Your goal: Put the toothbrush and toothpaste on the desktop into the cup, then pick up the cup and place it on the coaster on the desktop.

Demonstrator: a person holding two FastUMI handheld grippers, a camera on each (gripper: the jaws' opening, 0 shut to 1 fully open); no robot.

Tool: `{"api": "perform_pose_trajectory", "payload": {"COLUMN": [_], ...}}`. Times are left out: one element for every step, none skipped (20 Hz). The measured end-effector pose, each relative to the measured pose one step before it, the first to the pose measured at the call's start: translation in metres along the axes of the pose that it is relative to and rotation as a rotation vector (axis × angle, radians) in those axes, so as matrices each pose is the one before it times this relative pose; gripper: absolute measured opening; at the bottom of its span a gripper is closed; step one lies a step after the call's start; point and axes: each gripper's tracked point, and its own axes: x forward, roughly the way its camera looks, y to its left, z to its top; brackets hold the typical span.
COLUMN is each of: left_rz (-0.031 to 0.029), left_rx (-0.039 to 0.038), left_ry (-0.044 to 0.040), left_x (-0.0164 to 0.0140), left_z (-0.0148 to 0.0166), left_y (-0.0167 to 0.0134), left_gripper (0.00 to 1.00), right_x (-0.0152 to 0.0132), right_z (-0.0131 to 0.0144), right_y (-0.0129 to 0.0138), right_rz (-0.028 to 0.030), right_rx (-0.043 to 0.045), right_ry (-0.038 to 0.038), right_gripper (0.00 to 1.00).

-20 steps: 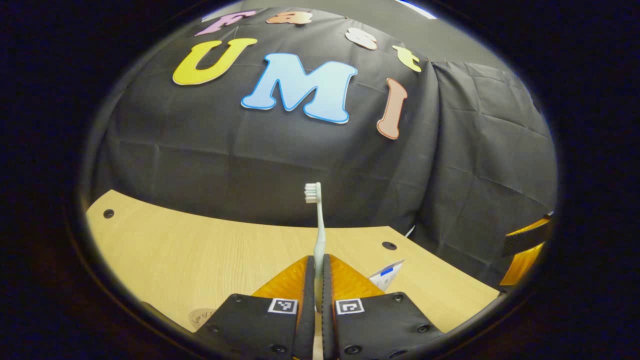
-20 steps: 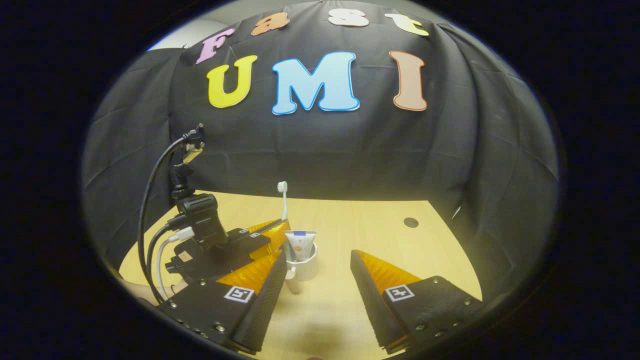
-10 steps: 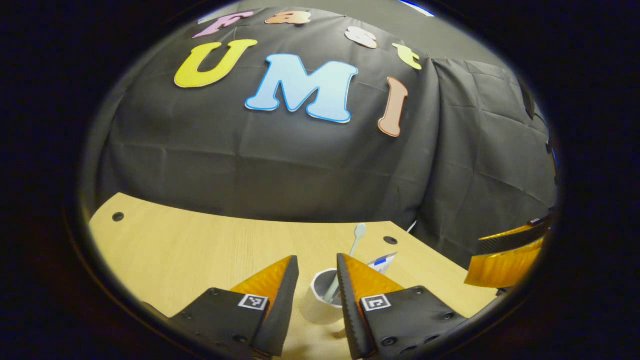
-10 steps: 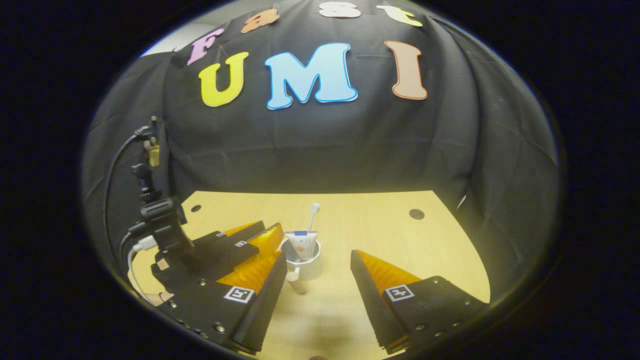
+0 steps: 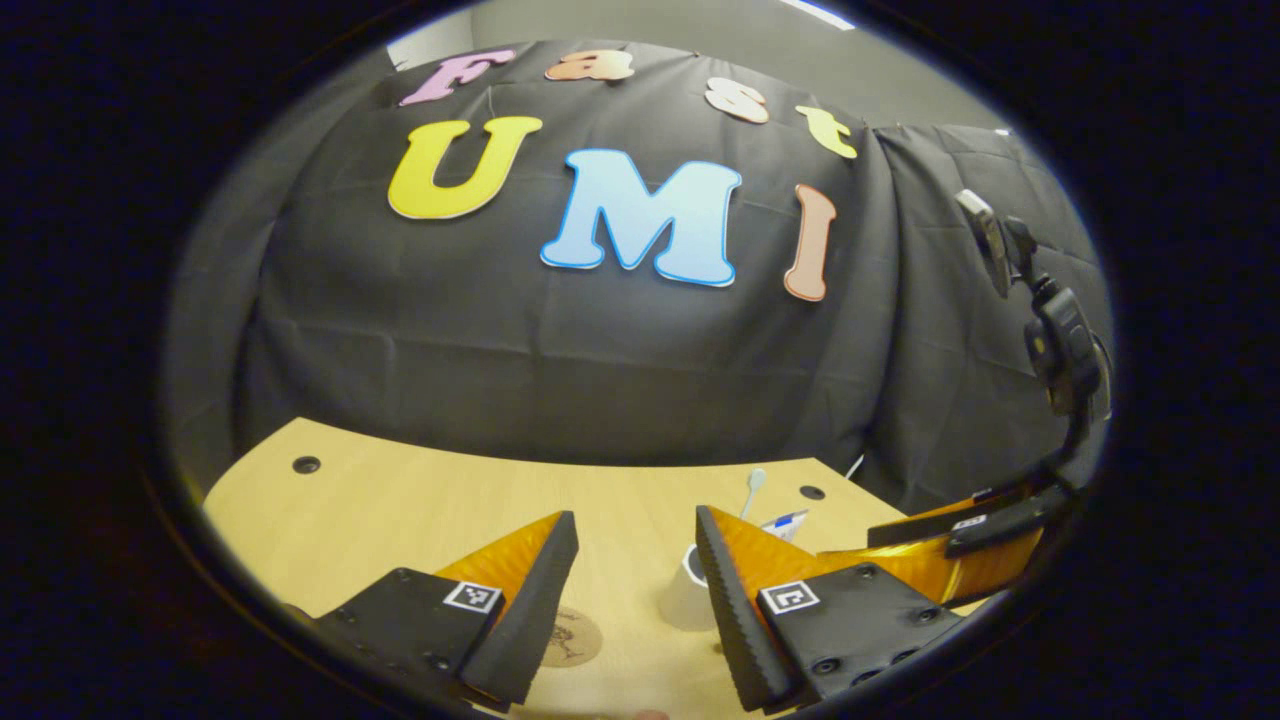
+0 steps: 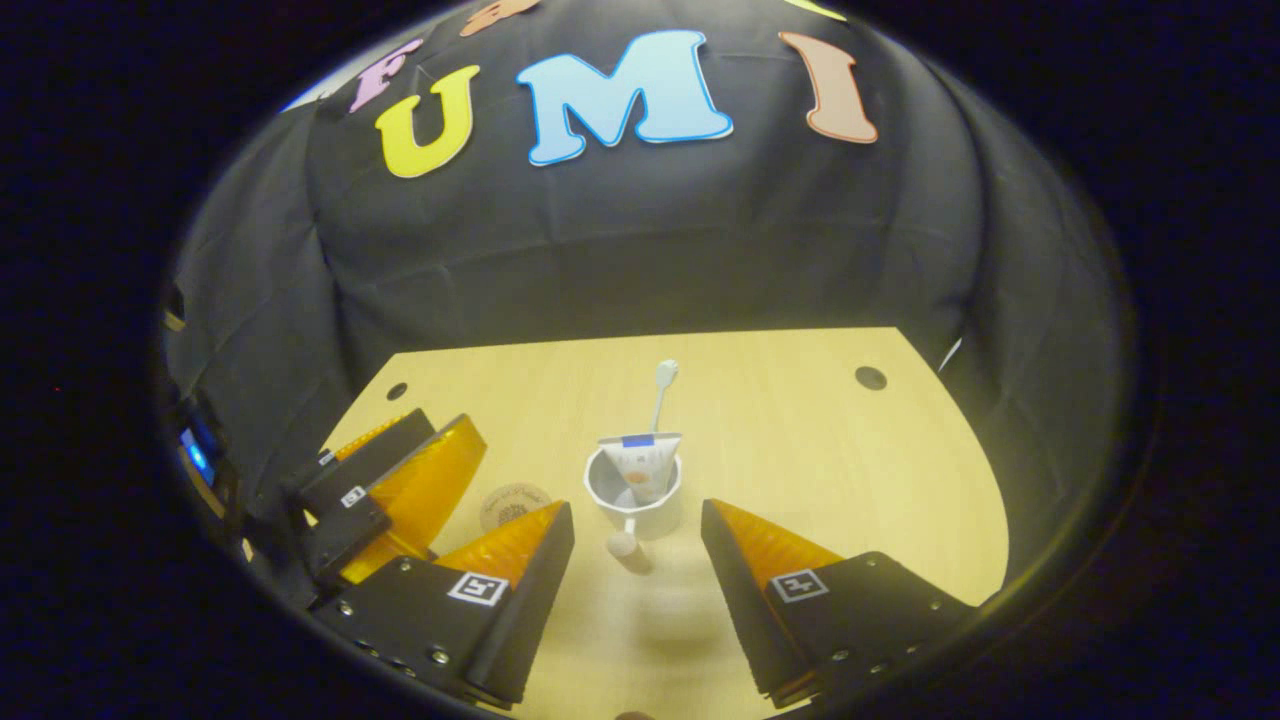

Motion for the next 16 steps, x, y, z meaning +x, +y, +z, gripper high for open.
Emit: {"api": "perform_pose_trajectory", "payload": {"left_rz": [0.00199, 0.01623, 0.00775, 0.00784, 0.00934, 0.00650, 0.00669, 0.00384, 0.00447, 0.00609, 0.00290, 0.00528, 0.00288, 0.00287, 0.00439, 0.00146], "left_rx": [0.00522, 0.00835, 0.00625, 0.00350, 0.00364, 0.00208, 0.00042, -0.00175, -0.00195, -0.00186, -0.00255, -0.00411, -0.00523, -0.00396, -0.00257, -0.00397], "left_ry": [-0.00726, -0.00449, -0.00811, -0.00614, -0.00417, -0.00241, -0.00172, -0.00229, -0.00163, 0.00009, 0.00102, -0.00012, 0.00258, 0.00227, 0.00435, 0.00532], "left_x": [-0.00567, -0.00640, -0.00425, -0.00521, -0.00448, -0.00445, -0.00458, -0.00426, -0.00329, -0.00339, -0.00365, -0.00347, -0.00256, -0.00284, -0.00118, -0.00121], "left_z": [0.00389, 0.00358, 0.00325, 0.00345, 0.00239, 0.00220, 0.00165, 0.00198, 0.00143, 0.00089, 0.00012, 0.00006, -0.00031, -0.00051, -0.00023, 0.00001], "left_y": [0.00291, 0.00521, 0.00460, 0.00363, 0.00376, 0.00311, 0.00270, 0.00235, 0.00146, 0.00238, 0.00088, 0.00208, 0.00119, 0.00111, 0.00147, 0.00075], "left_gripper": [0.85, 0.90, 0.96, 0.96, 0.92, 0.95, 0.92, 0.95, 0.95, 0.95, 0.96, 0.96, 0.96, 0.96, 0.96, 0.96], "right_x": [0.00662, 0.00406, 0.00465, 0.00513, 0.00632, 0.00455, 0.00384, 0.00334, 0.00434, 0.00360, 0.00357, 0.00383, 0.00352, 0.00369, 0.00290, 0.00358], "right_z": [-0.00301, -0.00469, -0.00413, -0.00291, -0.00363, -0.00240, -0.00367, -0.00399, -0.00467, -0.00398, -0.00271, -0.00173, -0.00140, -0.00272, -0.00160, -0.00084], "right_y": [0.00149, -0.00022, 0.00059, 0.00164, 0.00304, 0.00095, 0.00102, 0.00045, 0.00074, -0.00020, -0.00080, 0.00021, -0.00009, -0.00043, -0.00050, -0.00058], "right_rz": [-0.00469, -0.00719, -0.00649, -0.00346, -0.00161, -0.00472, -0.00222, -0.00691, -0.00761, -0.00918, -0.00825, -0.00914, -0.00731, -0.00461, -0.00481, -0.00280], "right_rx": [0.00548, 0.00063, 0.00046, 0.00313, 0.00428, 0.00347, -0.00074, -0.00260, -0.00441, -0.00585, -0.00550, -0.00363, -0.00178, 0.00157, 0.00241, 0.00075], "right_ry": [0.01799, 0.02130, 0.02097, 0.01961, 0.02037, 0.02030, 0.02556, 0.02176, 0.01658, 0.01866, 0.01719, 0.01394, 0.01677, 0.01888, 0.01905, 0.01650], "right_gripper": [0.80, 0.80, 0.80, 0.80, 0.80, 0.80, 0.80, 0.81, 0.81, 0.81, 0.81, 0.81, 0.81, 0.81, 0.81, 0.81]}}
